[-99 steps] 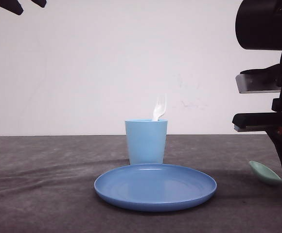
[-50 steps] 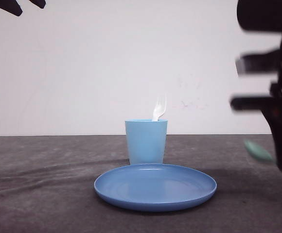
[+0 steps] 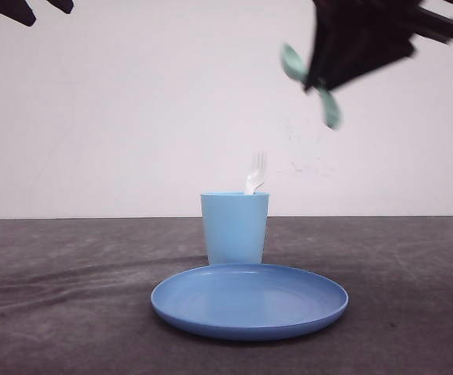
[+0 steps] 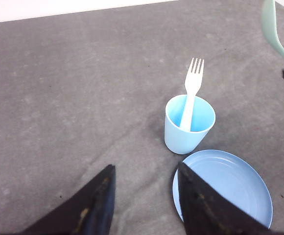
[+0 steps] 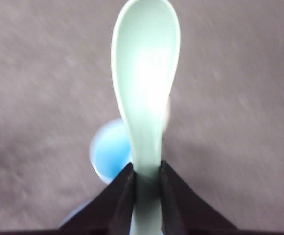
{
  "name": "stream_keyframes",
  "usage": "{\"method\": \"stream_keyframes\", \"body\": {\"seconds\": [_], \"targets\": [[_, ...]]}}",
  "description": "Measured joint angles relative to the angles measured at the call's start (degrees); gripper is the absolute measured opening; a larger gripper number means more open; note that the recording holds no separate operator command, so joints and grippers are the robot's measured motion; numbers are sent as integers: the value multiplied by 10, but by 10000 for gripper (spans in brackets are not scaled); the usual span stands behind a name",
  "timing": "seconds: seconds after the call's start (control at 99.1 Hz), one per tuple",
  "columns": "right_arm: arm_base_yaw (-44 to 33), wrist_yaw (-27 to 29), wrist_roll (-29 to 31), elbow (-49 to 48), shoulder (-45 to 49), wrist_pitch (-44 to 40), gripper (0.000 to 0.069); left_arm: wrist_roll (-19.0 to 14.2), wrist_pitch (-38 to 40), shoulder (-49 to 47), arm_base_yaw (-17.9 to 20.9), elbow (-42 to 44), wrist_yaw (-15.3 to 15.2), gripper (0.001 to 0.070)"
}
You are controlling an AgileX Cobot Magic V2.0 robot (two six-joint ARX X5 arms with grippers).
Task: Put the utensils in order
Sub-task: 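Lift the spoon with the right gripper and lower it into the cup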
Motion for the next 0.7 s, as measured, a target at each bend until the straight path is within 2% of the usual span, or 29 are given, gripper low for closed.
{"method": "stream_keyframes", "body": {"seconds": [0.414,0.696], "targets": [[1,-13,-78,0,144,208,64,-20,1,0,0,0,0,230],[1,-13,-102,0,228,283,63,-21,-2,0,0,0,0,230]]}}
